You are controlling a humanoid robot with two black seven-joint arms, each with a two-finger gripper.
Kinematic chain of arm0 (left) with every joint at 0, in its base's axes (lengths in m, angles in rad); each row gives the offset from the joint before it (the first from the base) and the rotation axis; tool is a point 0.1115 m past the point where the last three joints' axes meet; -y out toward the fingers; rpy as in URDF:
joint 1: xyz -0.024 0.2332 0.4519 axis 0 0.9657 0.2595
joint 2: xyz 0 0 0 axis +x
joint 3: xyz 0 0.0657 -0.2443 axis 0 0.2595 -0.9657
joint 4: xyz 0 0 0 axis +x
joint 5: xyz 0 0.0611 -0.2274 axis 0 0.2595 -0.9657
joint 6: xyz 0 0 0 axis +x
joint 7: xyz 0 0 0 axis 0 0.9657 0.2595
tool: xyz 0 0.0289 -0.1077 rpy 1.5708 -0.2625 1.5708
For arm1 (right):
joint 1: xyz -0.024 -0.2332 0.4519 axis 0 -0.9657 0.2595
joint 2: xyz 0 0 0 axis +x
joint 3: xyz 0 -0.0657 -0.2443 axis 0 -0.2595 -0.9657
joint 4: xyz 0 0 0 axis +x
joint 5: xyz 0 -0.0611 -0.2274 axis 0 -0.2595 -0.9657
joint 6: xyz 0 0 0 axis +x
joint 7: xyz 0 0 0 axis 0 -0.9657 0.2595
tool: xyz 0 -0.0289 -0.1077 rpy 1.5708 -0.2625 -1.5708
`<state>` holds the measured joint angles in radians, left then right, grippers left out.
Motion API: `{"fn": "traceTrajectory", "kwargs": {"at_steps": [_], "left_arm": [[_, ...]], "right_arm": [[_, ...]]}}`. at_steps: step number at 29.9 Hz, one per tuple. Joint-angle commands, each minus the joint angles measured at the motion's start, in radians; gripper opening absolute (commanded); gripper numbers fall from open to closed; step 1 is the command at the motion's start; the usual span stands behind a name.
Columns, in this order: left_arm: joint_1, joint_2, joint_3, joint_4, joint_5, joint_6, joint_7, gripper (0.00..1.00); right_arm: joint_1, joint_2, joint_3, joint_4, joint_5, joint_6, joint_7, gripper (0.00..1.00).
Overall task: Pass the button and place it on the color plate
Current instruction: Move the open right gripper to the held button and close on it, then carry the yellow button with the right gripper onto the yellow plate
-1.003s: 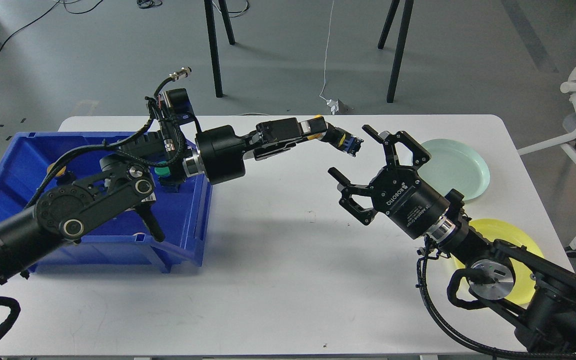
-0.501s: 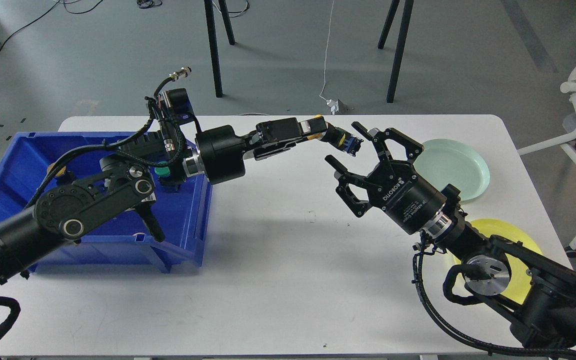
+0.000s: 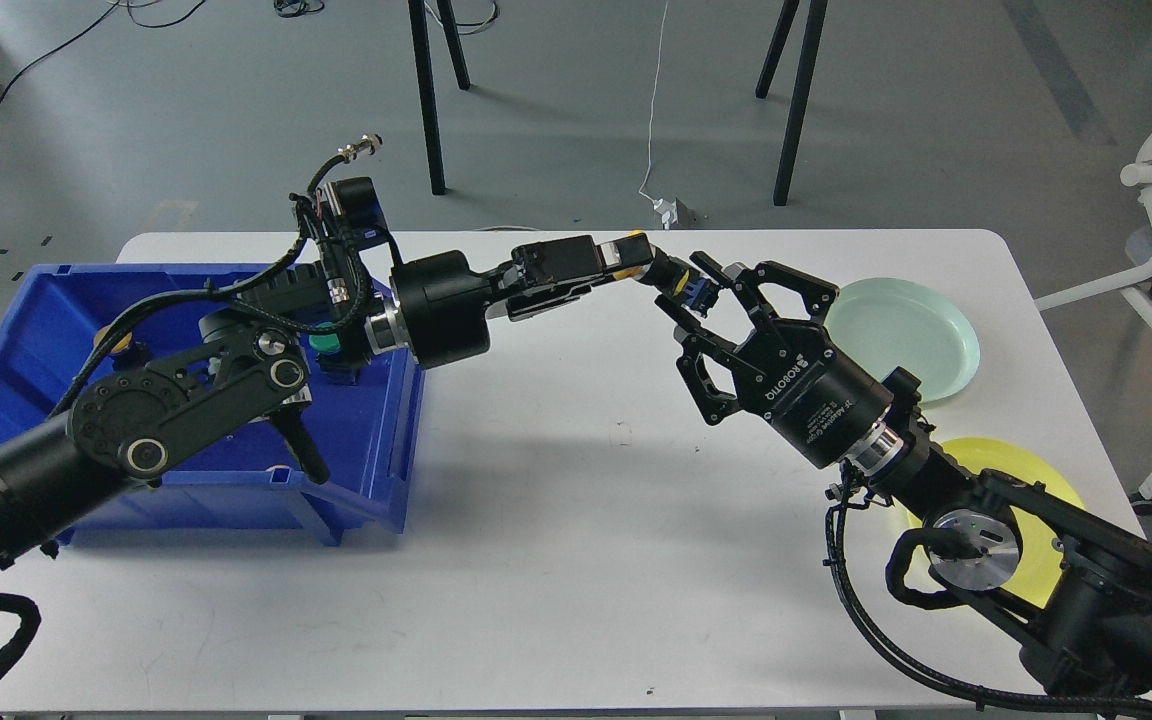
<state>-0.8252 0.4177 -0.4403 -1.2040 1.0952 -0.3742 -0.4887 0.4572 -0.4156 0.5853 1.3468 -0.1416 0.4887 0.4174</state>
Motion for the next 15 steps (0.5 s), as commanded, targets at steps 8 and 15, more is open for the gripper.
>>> {"fn": "traceTrajectory", "kwargs": {"at_steps": [8,15], "left_arm": [[0.000,0.000,0.000,0.000,0.000,0.001,0.000,0.29],[0.000,-0.013,-0.012,0.000,-0.015,0.004,0.000,0.75]], "right_arm": [[0.006,0.001,0.001,0.000,-0.001,0.000,0.001,0.01],[0.005,0.000,0.001,0.000,-0.001,0.000,0.001,0.01]]}}
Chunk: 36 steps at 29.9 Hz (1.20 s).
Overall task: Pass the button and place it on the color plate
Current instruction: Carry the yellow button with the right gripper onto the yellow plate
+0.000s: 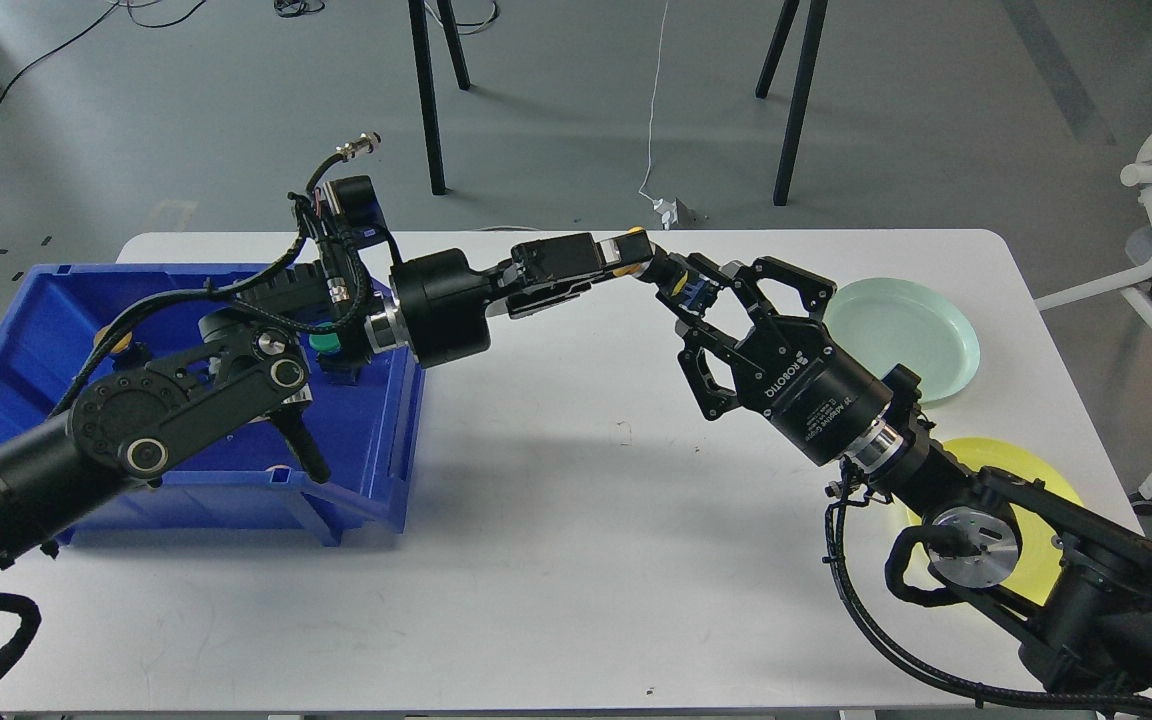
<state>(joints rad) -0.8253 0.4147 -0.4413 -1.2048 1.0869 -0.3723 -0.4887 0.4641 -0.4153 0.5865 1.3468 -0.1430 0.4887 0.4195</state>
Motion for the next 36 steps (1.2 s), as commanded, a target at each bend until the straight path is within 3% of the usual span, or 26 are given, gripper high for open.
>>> {"fn": "traceTrajectory", "kwargs": {"at_steps": [1,10,22,28,36], "left_arm": [[0.000,-0.013,-0.011,0.001,-0.013,0.003,0.000,0.80],[0.002,-0.016,-0.010,0.014,-0.025,0.003,0.000,0.84],[0.003,-0.017,-0.011,0.030,-0.027,0.003,0.000,0.84],[0.003,-0.030,-0.011,0.030,-0.027,0.003,0.000,0.84],[0.003,-0.031,-0.011,0.037,-0.027,0.003,0.000,0.84]], "right_arm": [[-0.002,0.000,0.003,0.000,0.000,0.000,-0.001,0.01],[-0.031,-0.029,0.050,0.000,0.003,0.000,0.015,0.01],[-0.316,-0.315,0.282,0.002,-0.043,0.000,0.019,0.01],[-0.502,-0.323,0.351,-0.043,-0.038,0.000,0.019,0.01],[-0.617,-0.321,0.386,-0.124,-0.029,0.000,0.021,0.01]]}}
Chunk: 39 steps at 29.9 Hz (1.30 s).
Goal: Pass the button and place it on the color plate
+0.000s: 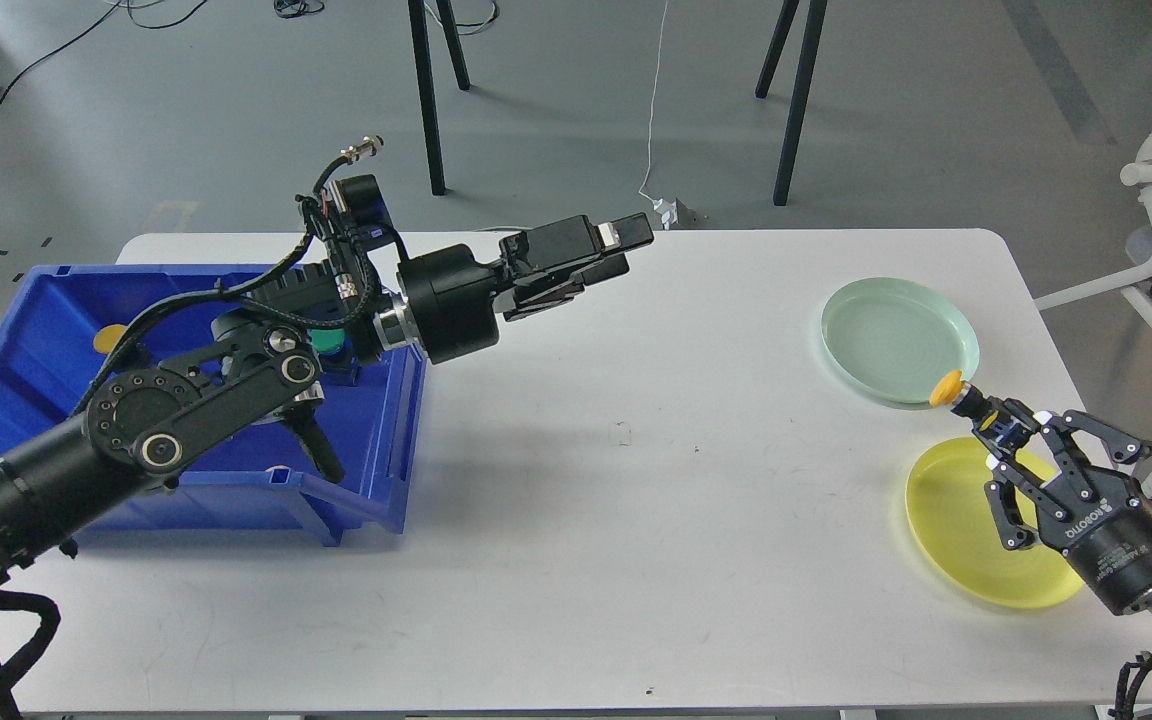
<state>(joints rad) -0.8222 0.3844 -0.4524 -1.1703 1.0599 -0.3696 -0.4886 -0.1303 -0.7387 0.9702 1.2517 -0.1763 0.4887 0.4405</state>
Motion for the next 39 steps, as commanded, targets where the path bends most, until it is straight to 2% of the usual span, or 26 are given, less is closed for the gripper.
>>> {"fn": "traceTrajectory", "kwargs": {"at_steps": [1,10,13,16,20,35,39], "left_arm": [[0.000,-0.001,0.000,0.003,0.000,0.000,0.000,0.84],[0.000,-0.001,0.000,0.004,-0.001,0.000,0.000,0.84],[0.000,-0.001,0.000,0.004,-0.001,0.000,0.000,0.84],[0.000,-0.001,0.000,0.004,-0.001,0.000,0.000,0.84],[0.000,-0.001,0.000,0.004,-0.001,0.000,0.000,0.84],[0.000,-0.001,-0.002,0.004,-0.001,0.000,0.000,0.84],[0.000,-0.001,-0.003,0.004,-0.001,0.000,0.000,0.84]], "right_arm": [[-0.031,0.005,0.001,-0.044,0.017,0.000,0.000,0.01],[-0.038,0.055,-0.013,-0.196,0.066,0.000,-0.014,0.03],[-0.038,0.058,-0.018,-0.196,0.066,0.000,-0.016,0.09],[-0.040,0.058,-0.027,-0.198,0.066,0.000,-0.016,0.22],[-0.038,0.059,-0.050,-0.196,0.066,0.000,-0.017,0.32],[-0.025,0.076,-0.051,-0.189,0.075,0.000,-0.017,0.45],[-0.020,0.084,-0.036,-0.176,0.075,0.000,-0.016,0.52]]}}
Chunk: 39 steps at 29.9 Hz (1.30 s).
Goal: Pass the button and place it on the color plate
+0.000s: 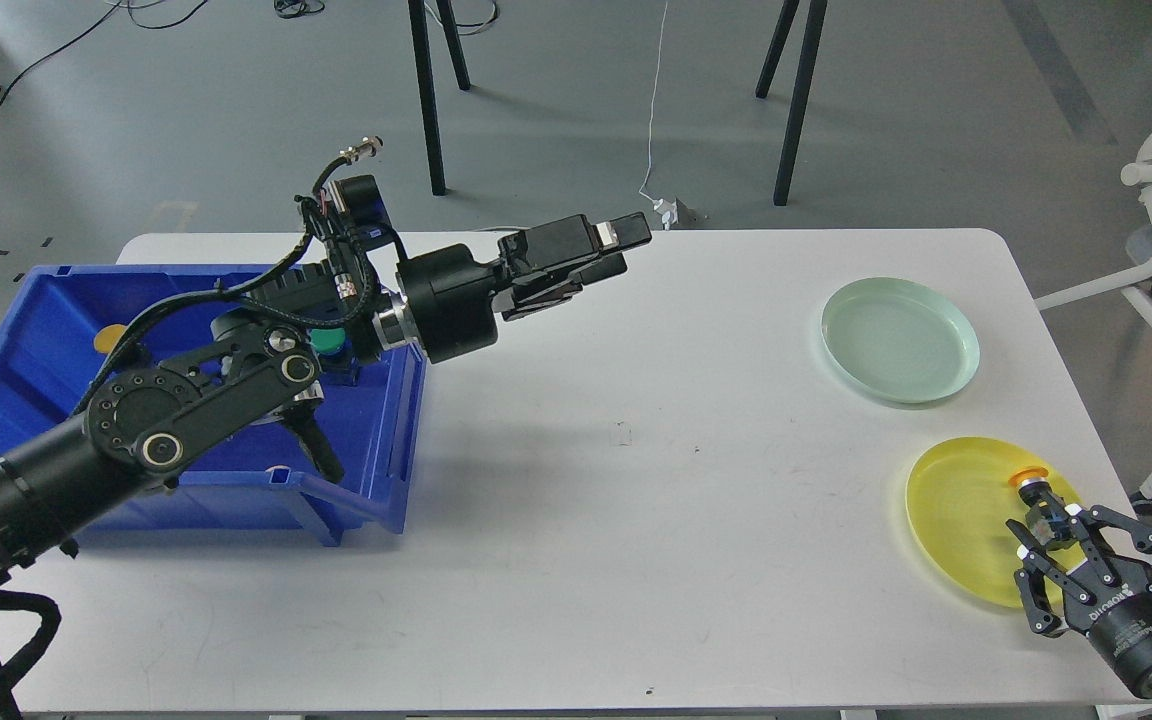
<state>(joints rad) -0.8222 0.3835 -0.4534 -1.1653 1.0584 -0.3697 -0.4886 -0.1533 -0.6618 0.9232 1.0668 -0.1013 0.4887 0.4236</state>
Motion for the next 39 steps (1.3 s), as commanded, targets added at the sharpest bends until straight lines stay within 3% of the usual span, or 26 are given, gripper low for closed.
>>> {"fn": "traceTrajectory", "kwargs": {"at_steps": [1,7,14,20,28,33,39], "left_arm": [[0.000,0.000,-0.002,-0.001,-0.003,0.000,0.000,0.84],[0.000,0.014,-0.025,-0.001,-0.098,0.000,0.000,0.84],[0.083,0.123,-0.188,-0.002,-0.207,-0.029,0.000,0.85],[0.176,0.219,-0.277,-0.002,-0.251,-0.100,0.000,0.85],[0.258,0.365,-0.300,0.006,-0.336,-0.113,0.000,0.85],[0.238,0.546,-0.289,-0.019,-0.227,-0.112,0.000,0.85],[0.094,0.575,-0.266,-0.014,0.029,-0.103,0.000,0.85]], "right_arm": [[0.006,0.007,0.014,0.018,0.000,0.000,0.001,0.55],[0.093,0.007,0.023,0.064,0.000,0.000,0.003,0.76],[0.343,0.030,0.017,0.120,-0.001,0.000,0.001,0.93],[0.561,0.093,0.013,0.145,-0.001,0.000,0.001,0.96],[0.735,0.198,-0.101,0.110,-0.008,0.000,0.006,0.97],[0.715,0.209,-0.099,0.105,-0.008,0.000,0.007,0.97],[0.687,0.202,-0.081,0.110,-0.006,0.000,0.012,0.97]]}}
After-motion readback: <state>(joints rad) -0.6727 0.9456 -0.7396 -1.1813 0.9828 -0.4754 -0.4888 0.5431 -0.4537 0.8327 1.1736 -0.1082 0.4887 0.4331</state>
